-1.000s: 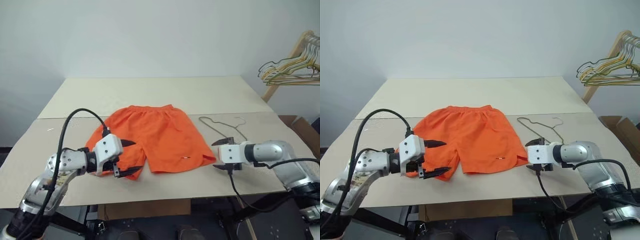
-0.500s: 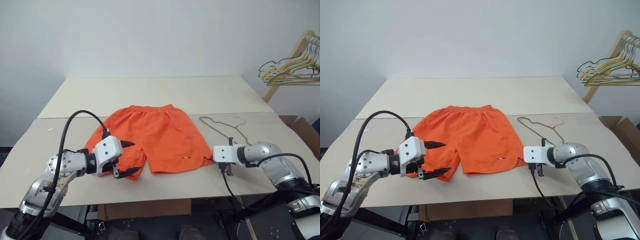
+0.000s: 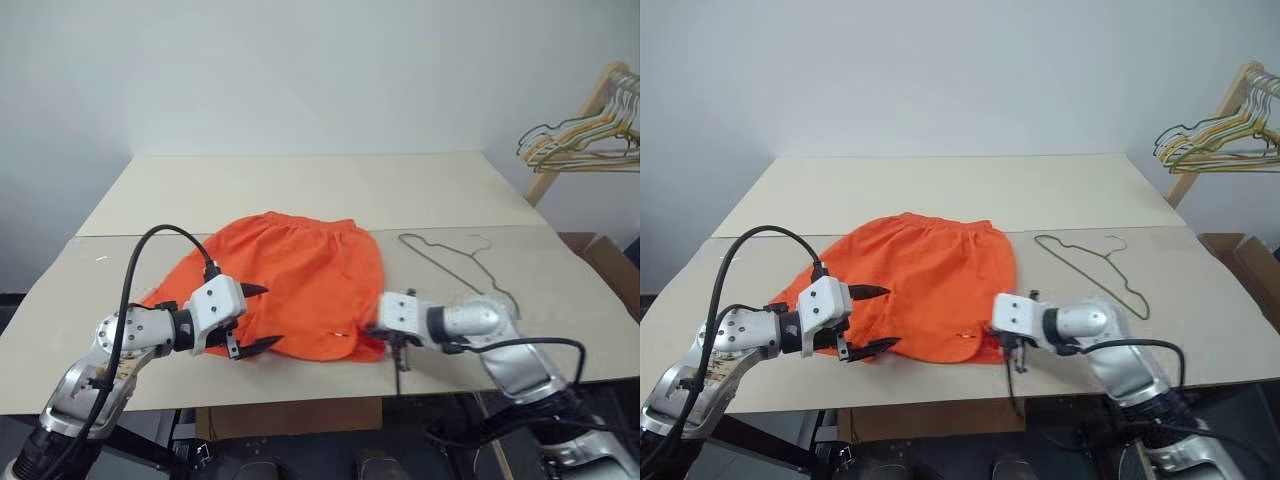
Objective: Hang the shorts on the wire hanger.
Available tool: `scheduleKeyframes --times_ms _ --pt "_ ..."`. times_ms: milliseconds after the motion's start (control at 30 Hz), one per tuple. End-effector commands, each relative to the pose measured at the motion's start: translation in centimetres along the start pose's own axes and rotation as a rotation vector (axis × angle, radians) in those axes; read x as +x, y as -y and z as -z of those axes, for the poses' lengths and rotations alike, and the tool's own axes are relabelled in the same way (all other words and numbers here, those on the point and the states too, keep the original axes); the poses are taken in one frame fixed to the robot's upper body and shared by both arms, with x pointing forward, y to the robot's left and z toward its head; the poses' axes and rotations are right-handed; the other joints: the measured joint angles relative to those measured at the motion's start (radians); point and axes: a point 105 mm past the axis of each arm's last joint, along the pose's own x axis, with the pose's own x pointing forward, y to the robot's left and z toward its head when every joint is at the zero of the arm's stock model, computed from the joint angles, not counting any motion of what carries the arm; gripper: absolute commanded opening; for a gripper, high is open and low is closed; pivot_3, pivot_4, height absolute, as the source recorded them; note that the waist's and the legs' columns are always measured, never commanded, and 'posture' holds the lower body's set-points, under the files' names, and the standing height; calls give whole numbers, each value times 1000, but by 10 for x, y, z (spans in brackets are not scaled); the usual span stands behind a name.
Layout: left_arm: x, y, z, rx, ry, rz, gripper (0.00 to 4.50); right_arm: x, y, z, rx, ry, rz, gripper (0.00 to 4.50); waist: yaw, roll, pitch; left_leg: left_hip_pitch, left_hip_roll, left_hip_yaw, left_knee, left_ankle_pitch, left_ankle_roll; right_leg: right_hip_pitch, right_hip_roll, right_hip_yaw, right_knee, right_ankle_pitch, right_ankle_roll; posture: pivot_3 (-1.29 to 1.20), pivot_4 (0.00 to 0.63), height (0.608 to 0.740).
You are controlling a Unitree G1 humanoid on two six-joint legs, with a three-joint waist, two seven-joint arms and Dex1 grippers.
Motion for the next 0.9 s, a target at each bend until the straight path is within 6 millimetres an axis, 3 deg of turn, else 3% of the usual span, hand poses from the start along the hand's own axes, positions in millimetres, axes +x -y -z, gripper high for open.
scheduleKeyframes --times_ms 33,233,300,467,600,767,900 --pt "-4 -7 -20 47 68 -22 4500 12 5 -23 -5 25 27 32 2 0 0 0 0 0 0 0 0 0 0 0 0 0 0 26 0 740" --pt "-11 -10 -24 45 79 -23 4500 47 11 -47 29 55 61 32 -1 0 0 -2 0 0 0 0 0 -2 0 -1 1 0 0 34 0 740" --pt "-12 -11 -24 41 76 -26 4500 50 15 -43 5 15 84 32 0 0 0 -2 0 0 0 0 -1 -2 0 -1 1 0 0 38 0 740" --pt "-10 -11 -20 28 69 -35 4500 34 16 -17 -91 -124 99 32 5 0 0 -5 -1 0 0 1 -2 -4 -2 -2 0 0 0 30 0 740" --pt "-5 -11 -22 -16 111 -31 4500 9 16 -11 -91 -148 93 1019 2 0 0 -8 0 -1 1 1 -2 -7 -1 -2 1 0 0 20 0 740" --pt "19 -4 -20 -77 137 20 4500 -25 18 -10 -70 -150 78 2815 -2 -1 0 -8 -1 -1 1 1 -2 -8 -1 -2 1 0 0 2 0 740" --pt "44 3 -17 -128 122 42 4500 -50 21 -3 -74 -181 69 2815 3 -1 0 -8 -1 -2 2 1 -2 -6 -1 -2 0 0 0 -3 0 740"
